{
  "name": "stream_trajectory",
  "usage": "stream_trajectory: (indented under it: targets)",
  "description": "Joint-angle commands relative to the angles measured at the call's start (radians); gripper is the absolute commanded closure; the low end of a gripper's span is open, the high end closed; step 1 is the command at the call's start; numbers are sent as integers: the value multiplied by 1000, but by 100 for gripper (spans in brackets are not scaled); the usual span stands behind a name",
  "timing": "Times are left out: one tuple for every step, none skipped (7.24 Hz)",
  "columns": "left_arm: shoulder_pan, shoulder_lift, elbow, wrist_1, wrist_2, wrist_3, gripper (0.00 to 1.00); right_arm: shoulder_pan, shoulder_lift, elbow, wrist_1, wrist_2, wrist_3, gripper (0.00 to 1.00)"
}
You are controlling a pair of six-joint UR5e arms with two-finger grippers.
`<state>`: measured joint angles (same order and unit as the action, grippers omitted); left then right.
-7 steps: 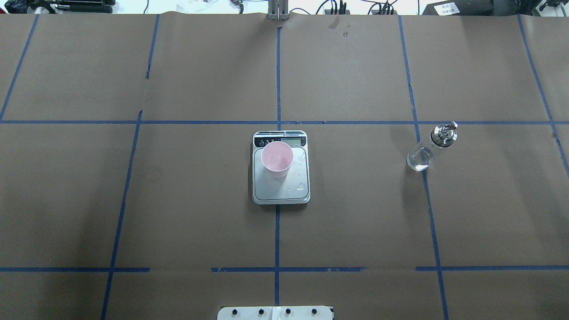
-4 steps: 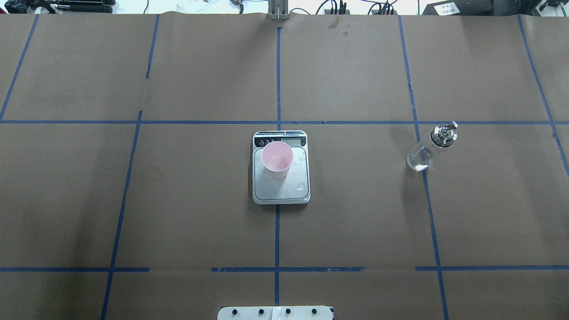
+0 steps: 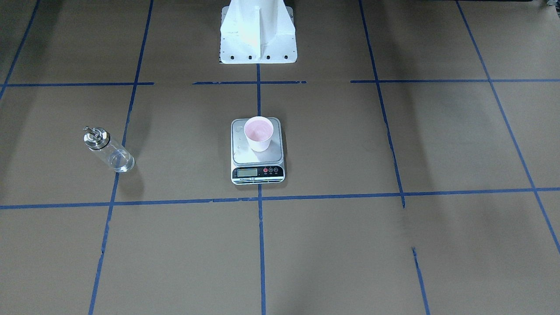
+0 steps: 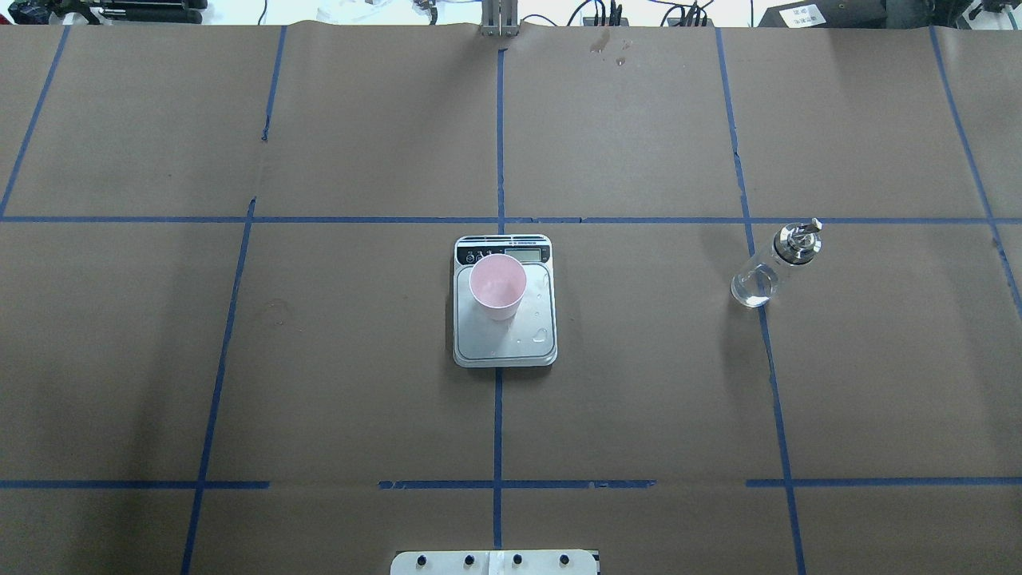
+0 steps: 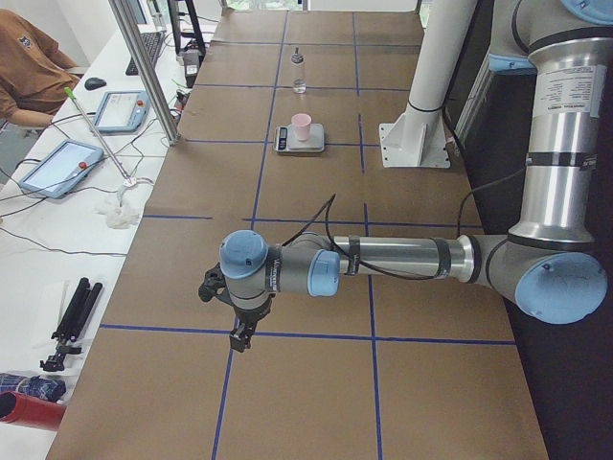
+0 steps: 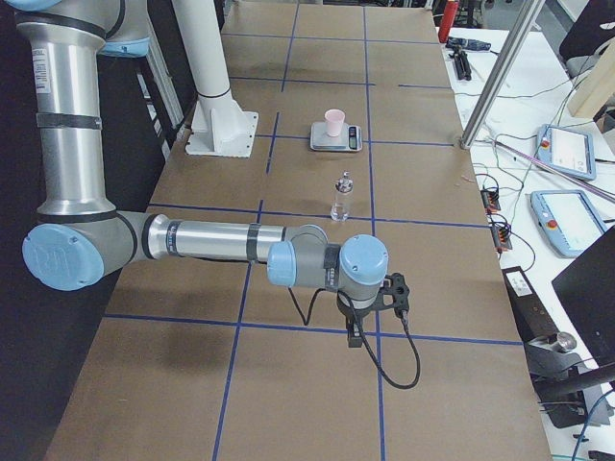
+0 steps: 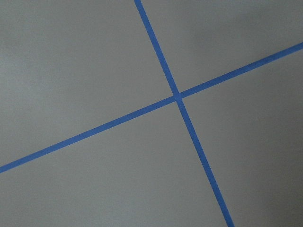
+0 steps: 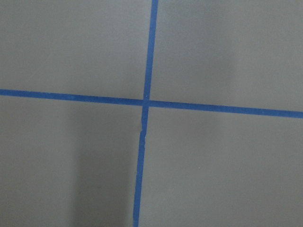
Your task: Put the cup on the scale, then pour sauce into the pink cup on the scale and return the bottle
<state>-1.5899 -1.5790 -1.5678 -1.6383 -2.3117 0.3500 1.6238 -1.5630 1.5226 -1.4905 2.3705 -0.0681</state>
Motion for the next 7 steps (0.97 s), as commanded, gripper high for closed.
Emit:
stream_trajectory:
  targets:
    - [-1, 1, 0, 0, 0, -5, 0, 1, 0, -35, 96, -8, 99, 0]
    - [-1, 1, 0, 0, 0, -5, 0, 1, 0, -30, 95, -5, 99, 0]
    - [-1, 1, 0, 0, 0, -5, 0, 1, 0, -30, 95, -2, 99, 0]
    - [-1, 1, 2, 0, 0, -17, 0, 1, -2, -29, 95, 1, 99, 0]
    - [-1, 1, 6, 0, -2, -128, 0, 1, 0, -28, 95, 0, 99, 0]
    - [1, -7, 6, 0, -3, -249, 0, 1, 0, -28, 95, 0, 99, 0]
    - [1, -9, 6, -2, -3, -290, 0, 1, 1, -28, 93, 0, 99, 0]
